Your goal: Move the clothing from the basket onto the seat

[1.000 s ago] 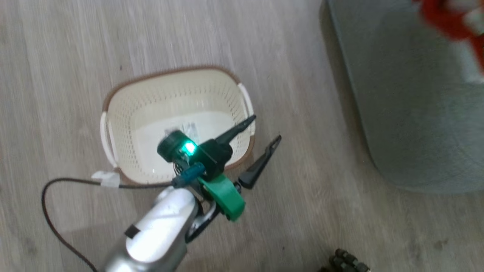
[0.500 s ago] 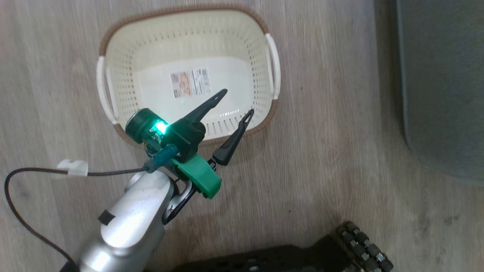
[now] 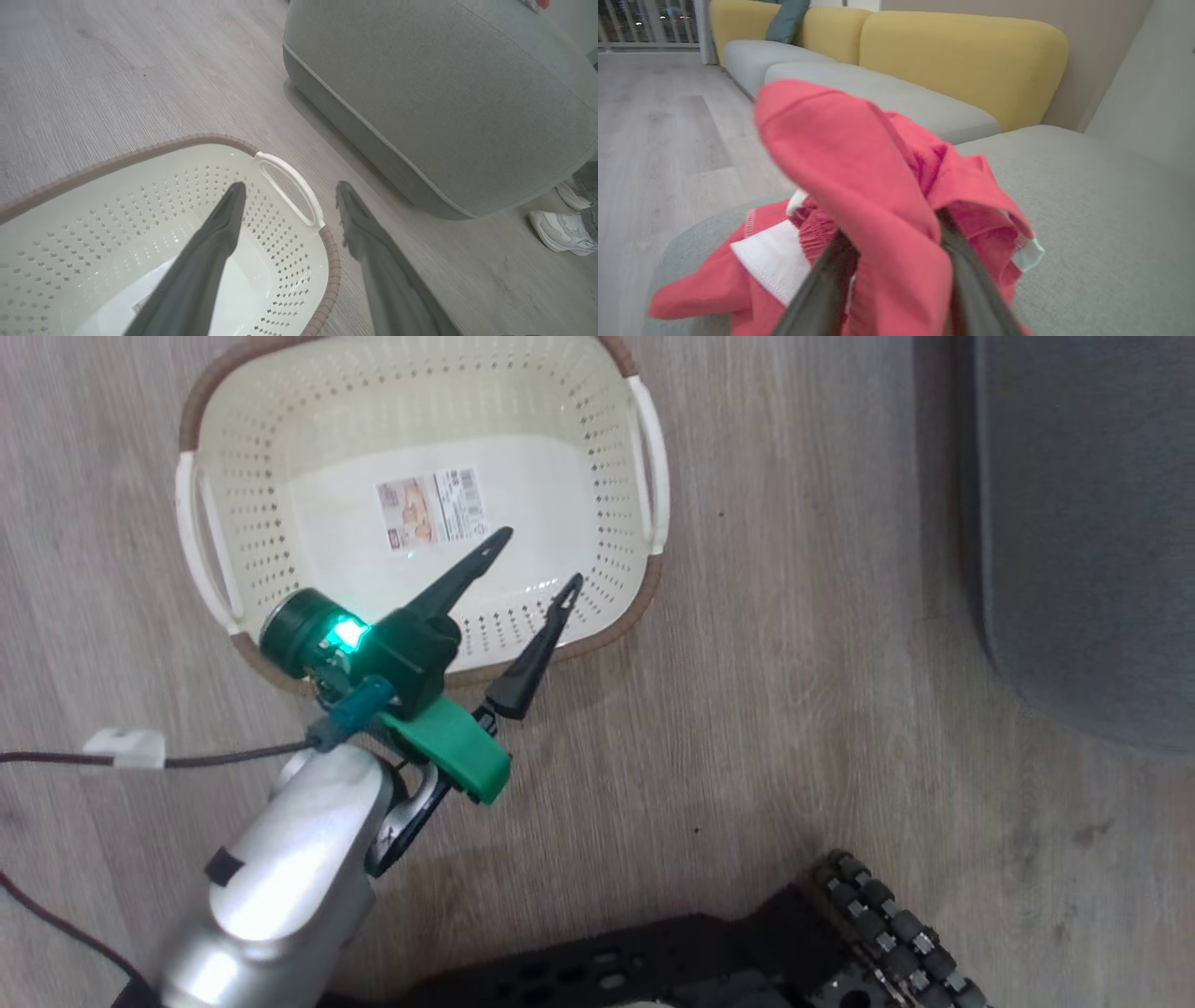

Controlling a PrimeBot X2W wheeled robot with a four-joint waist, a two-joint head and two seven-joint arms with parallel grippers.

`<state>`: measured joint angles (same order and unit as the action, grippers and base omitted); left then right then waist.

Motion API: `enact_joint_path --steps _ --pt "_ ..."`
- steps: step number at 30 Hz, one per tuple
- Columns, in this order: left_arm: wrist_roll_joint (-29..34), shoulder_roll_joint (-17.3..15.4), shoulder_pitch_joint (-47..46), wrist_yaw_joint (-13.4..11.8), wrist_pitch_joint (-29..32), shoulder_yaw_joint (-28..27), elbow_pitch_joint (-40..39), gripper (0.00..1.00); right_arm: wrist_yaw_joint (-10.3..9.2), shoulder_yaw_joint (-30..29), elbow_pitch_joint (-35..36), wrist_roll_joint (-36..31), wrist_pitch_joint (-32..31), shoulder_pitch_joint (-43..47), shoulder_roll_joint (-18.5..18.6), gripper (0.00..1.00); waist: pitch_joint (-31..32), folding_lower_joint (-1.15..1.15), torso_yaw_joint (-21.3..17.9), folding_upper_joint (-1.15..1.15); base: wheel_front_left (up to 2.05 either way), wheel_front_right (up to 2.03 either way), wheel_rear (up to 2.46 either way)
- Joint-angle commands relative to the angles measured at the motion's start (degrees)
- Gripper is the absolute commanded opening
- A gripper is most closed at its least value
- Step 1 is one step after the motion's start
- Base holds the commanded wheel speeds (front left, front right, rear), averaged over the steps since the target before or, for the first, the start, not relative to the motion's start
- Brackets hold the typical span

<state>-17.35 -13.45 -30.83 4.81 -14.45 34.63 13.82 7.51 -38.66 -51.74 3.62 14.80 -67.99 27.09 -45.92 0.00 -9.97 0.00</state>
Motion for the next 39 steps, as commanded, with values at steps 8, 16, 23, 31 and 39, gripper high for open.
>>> enact_joint_path --steps 8,16,23,31,39 --pt "-2.30 0.97 2.14 -0.19 -0.52 -2.41 -0.68 1.00 -0.02 11.39 3.88 1.86 0.20 8.25 2.20 1.00 9.61 0.00 -1.17 0.00 0.00 0.00 0.00" --pt "-4.26 4.25 8.17 0.39 -0.54 -7.38 0.73 1.00 -0.02 24.74 16.95 11.12 0.20 27.18 1.86 1.00 22.24 0.00 0.11 0.00 0.00 0.00 0.00" --pt "-4.26 6.35 13.66 0.92 -0.54 -13.05 2.19 1.00 -0.02 28.20 31.29 12.98 0.20 43.02 -3.43 1.00 30.38 0.00 2.38 0.00 0.00 0.00 0.00" --pt "-3.78 8.10 17.08 0.72 -0.54 -20.11 4.37 1.00 -0.02 33.16 40.97 7.57 0.20 52.46 -12.05 1.00 35.77 0.00 6.79 0.00 0.00 0.00 0.00" --pt "-1.00 8.31 20.21 0.95 -0.54 -26.99 6.92 1.00 -0.02 35.99 42.82 4.99 0.20 59.57 -19.20 1.00 40.97 0.00 10.36 0.00 0.00 0.00 0.00"
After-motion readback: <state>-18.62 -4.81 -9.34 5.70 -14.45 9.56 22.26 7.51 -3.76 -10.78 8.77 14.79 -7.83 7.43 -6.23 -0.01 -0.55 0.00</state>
